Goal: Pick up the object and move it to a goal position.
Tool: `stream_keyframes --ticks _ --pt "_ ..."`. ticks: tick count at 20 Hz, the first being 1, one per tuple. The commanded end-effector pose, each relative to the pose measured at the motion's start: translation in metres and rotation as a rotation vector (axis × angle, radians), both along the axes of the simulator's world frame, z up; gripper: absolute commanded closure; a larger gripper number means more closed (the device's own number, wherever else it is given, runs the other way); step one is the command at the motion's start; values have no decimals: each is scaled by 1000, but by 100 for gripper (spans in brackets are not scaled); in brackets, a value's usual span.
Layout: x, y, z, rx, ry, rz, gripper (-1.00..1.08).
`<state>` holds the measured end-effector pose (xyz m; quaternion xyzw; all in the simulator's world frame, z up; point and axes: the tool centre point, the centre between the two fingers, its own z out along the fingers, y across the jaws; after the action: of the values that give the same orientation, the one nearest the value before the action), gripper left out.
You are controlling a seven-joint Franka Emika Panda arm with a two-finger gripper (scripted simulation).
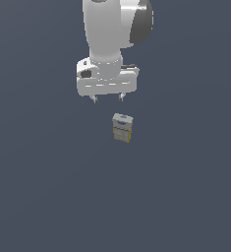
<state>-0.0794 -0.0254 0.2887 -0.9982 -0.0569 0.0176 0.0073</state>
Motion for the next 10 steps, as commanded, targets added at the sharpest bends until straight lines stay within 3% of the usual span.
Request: stream_keyframes --ticks 1,10 --pt "0 3 -4 1 -2 51 -92" --pt "-1 17 -24 3 -12 298 -92"
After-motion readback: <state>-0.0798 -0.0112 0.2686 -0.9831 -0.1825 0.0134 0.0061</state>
